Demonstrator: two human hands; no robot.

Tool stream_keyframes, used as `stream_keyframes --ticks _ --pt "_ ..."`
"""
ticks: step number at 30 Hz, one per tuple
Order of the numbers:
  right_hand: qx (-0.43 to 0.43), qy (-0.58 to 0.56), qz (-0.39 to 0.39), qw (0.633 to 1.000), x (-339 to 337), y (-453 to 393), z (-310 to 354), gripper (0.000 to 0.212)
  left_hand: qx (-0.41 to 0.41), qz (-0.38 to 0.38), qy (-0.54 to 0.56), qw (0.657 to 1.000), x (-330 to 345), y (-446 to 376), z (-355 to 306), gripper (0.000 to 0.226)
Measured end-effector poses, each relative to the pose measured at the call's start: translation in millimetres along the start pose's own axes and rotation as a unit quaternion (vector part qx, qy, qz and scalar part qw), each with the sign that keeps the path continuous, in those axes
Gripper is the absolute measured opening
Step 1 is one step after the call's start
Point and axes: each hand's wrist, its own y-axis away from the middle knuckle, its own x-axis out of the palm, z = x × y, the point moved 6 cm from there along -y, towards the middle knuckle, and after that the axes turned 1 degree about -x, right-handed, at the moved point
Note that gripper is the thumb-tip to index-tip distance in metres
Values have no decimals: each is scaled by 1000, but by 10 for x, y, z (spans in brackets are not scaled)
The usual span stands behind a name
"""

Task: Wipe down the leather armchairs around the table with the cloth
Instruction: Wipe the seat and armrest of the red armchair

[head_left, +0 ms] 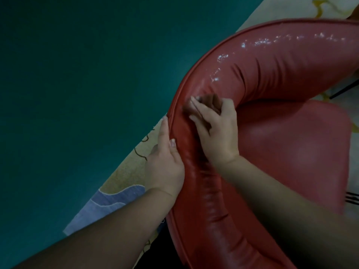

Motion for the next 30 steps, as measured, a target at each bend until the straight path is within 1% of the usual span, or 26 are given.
stream_keyframes --ticks 2,6,8,11,13,15,16,18,20,24,26,28,30 --pt "8 4 -18 1000 -22 -45 -81 33 -1 3 0 1000 9 3 2 57" --pt "65 49 -94 992 -38 -596 -319 32 -6 -5 9 1000 12 19 11 54" --pt "88 22 -108 990 -11 -603 -365 32 -7 -7 8 1000 12 17 9 54" --pt "93 -15 -96 991 38 -210 -267 33 -3 -13 -2 1000 -3 12 -9 55" --pt "64 6 -75 995 -3 -75 -212 33 -3 -11 -3 1000 -5 13 -11 55" --pt "40 52 -67 996 -59 -299 -255 31 -4 -7 9 1000 -1 22 5 55" --pt "46 77 -78 993 -89 -478 -310 31 -5 -5 14 1000 3 26 14 54" --pt "95 102 -111 984 -151 -819 -442 32 -8 -5 18 1000 11 18 23 54" --pt "131 74 -120 981 -132 -889 -496 33 -9 -4 17 1000 22 8 13 54" --pt "83 14 -86 993 6 -303 -281 33 -9 -6 3 1000 2 13 -3 57" --pt "55 8 -61 997 0 -193 -232 33 -8 -5 -5 1000 -7 13 4 57" --pt "45 51 -62 996 -46 -454 -296 33 -10 -1 -6 1000 -4 16 10 56" --pt "76 88 -92 989 -123 -836 -424 33 -11 0 -1 1000 -1 16 9 55"
